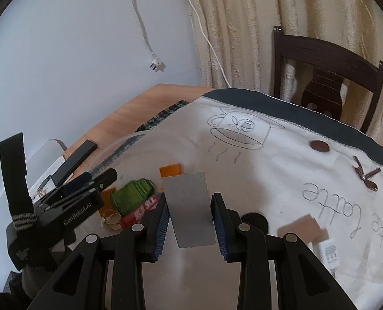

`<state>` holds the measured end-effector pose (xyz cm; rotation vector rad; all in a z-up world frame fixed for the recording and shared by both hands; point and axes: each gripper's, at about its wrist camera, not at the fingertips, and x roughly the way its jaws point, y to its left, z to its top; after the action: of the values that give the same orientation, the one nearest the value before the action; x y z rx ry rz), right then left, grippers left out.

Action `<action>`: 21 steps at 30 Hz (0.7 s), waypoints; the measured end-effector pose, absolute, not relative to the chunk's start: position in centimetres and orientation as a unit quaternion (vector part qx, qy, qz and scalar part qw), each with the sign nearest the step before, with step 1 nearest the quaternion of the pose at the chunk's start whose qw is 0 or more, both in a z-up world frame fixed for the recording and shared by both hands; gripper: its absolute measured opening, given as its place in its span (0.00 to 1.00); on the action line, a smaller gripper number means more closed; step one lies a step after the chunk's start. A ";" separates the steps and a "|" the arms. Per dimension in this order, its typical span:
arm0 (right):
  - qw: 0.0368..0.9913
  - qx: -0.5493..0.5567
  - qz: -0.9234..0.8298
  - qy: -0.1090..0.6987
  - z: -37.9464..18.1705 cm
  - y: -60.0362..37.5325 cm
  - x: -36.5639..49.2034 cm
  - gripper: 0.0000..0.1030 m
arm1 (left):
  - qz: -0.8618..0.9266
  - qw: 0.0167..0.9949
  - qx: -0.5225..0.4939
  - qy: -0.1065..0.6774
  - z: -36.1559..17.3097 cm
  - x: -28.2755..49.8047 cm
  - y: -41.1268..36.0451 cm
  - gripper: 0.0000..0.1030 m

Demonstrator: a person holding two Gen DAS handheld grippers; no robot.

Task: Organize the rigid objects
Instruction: 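Lower the grey block into the clear bowl and open the right tool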

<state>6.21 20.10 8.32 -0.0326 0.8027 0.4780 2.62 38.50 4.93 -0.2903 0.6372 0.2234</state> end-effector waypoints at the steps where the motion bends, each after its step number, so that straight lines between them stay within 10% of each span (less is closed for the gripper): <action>1: 0.892 -0.017 0.232 0.386 8.4 20.4 6.4 0.34 | 0.110 0.933 -0.143 0.311 4.9 2.6 38.6 0.61; 21: 0.880 -0.001 0.274 0.388 7.1 25.3 8.9 0.39 | 0.131 0.927 -0.160 0.314 3.9 2.3 39.5 0.61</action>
<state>8.85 25.33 7.11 -0.0016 0.8083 0.5703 2.35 39.54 3.90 -0.3280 0.6438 0.2683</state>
